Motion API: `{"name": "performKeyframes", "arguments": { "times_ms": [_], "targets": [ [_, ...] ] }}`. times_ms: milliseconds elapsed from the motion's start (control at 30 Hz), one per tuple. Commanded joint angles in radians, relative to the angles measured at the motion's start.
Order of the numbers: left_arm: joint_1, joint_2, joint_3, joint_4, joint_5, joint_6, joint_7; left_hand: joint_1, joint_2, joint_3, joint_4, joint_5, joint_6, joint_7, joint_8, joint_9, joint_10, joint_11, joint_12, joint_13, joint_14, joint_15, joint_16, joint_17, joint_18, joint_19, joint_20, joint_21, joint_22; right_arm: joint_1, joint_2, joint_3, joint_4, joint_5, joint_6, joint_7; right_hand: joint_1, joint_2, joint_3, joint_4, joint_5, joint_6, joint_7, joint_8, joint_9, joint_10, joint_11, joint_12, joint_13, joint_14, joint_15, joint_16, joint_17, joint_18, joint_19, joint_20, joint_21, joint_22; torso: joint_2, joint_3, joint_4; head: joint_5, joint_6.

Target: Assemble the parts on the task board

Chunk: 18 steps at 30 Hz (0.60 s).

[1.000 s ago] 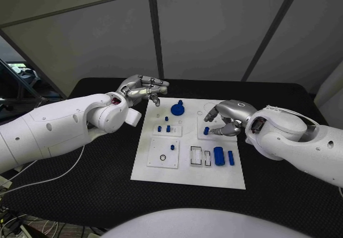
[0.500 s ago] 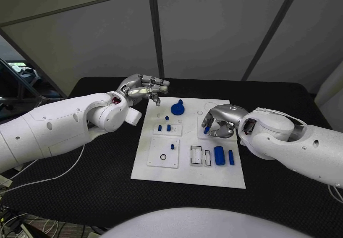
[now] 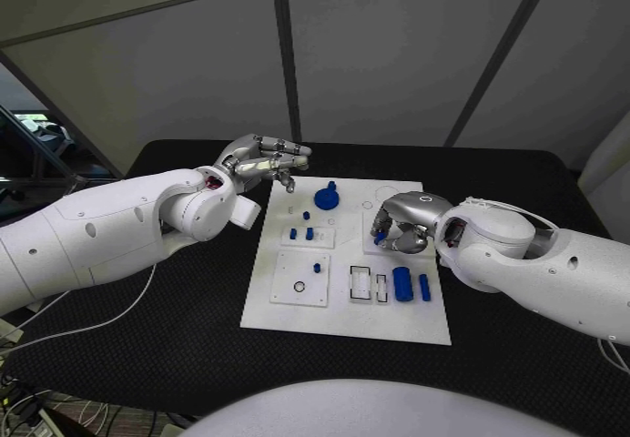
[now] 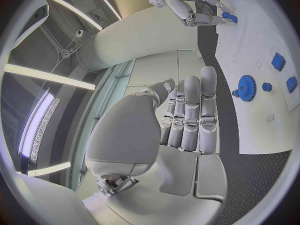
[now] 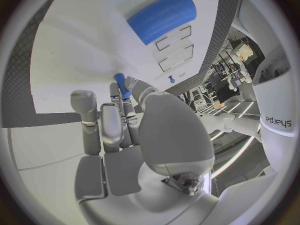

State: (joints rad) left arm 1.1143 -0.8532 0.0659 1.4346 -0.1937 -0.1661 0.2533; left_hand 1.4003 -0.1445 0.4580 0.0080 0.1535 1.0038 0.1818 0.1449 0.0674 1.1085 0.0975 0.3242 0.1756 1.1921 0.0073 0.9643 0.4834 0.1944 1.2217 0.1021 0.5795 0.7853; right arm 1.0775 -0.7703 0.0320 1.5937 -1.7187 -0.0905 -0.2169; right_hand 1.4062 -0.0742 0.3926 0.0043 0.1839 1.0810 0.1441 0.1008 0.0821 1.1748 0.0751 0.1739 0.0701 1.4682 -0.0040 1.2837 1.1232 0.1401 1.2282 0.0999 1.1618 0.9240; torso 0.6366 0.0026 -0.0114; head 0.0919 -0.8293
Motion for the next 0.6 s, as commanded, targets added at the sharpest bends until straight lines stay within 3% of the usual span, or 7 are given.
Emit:
{"name": "performKeyframes", "arguments": {
  "times_ms": [33, 167, 400, 600],
  "targets": [
    [0.002, 0.001, 0.001, 0.0, 0.004, 0.006, 0.012, -0.005, 0.007, -0.005, -0.002, -0.005, -0.007, -0.001, -0.002, 0.0, -0.006, 0.0, 0.002, 0.001, -0.003, 0.005, -0.003, -0.001, -0.013, -0.006, 0.003, -0.003, -0.001, -0.001, -0.001, -0.001, 0.003, -0.035, -0.042, -0.011, 0.016, 0.029, 0.023, -0.008, -0.026, 0.028, -0.008, 0.013, 0.006, 0.029, -0.008, 0.002, 0.006, 0.032, -0.011, 0.011, 0.007, -0.014, 0.012, -0.006, 0.012, 0.013, 0.0, 0.0, 0.0006, 0.0, -0.001],
    [0.002, 0.0, 0.001, 0.001, 0.004, 0.01, 0.011, -0.004, 0.008, -0.006, -0.003, -0.005, -0.008, -0.001, 0.0, 0.0, -0.008, 0.0, 0.006, 0.003, -0.004, 0.005, -0.002, -0.003, -0.013, -0.006, 0.003, -0.004, -0.001, -0.001, -0.009, -0.001, 0.016, -0.046, -0.112, -0.002, 0.035, 0.051, 0.063, -0.022, -0.04, 0.035, -0.007, 0.013, 0.006, 0.047, -0.011, -0.003, 0.01, 0.032, -0.014, 0.015, 0.009, -0.017, 0.018, -0.012, 0.023, 0.028, 0.0, 0.0001, -0.0003, 0.001, -0.001],
    [0.001, 0.001, 0.001, -0.002, 0.004, 0.014, 0.013, -0.004, 0.008, -0.006, -0.003, -0.005, -0.008, -0.001, 0.0, 0.0, -0.008, 0.0, 0.006, 0.003, -0.004, 0.005, -0.002, -0.003, -0.013, -0.006, 0.003, -0.004, -0.001, -0.002, -0.053, 0.001, 0.081, -0.05, -0.211, 0.014, 0.029, 0.036, 0.098, -0.039, -0.02, 0.046, -0.006, 0.014, 0.007, 0.064, -0.011, -0.012, 0.015, 0.032, -0.014, 0.019, 0.011, -0.019, 0.021, -0.013, 0.038, 0.046, -0.002, -0.0001, -0.0002, 0.001, 0.0],
    [0.001, 0.003, 0.001, -0.007, 0.004, 0.02, 0.016, -0.004, 0.01, -0.007, -0.004, -0.005, -0.004, -0.003, 0.007, 0.002, -0.011, -0.001, 0.015, 0.005, -0.005, 0.005, -0.001, -0.005, -0.013, -0.007, 0.004, -0.004, -0.001, -0.001, -0.084, 0.004, 0.156, -0.019, -0.312, 0.047, 0.021, 0.024, 0.124, -0.05, 0.005, 0.042, -0.001, 0.009, 0.004, 0.064, -0.007, -0.026, 0.016, 0.032, -0.012, 0.022, 0.012, -0.019, 0.018, -0.012, 0.044, 0.051, -0.002, 0.0, 0.0021, 0.002, 0.008]
  ]
}}
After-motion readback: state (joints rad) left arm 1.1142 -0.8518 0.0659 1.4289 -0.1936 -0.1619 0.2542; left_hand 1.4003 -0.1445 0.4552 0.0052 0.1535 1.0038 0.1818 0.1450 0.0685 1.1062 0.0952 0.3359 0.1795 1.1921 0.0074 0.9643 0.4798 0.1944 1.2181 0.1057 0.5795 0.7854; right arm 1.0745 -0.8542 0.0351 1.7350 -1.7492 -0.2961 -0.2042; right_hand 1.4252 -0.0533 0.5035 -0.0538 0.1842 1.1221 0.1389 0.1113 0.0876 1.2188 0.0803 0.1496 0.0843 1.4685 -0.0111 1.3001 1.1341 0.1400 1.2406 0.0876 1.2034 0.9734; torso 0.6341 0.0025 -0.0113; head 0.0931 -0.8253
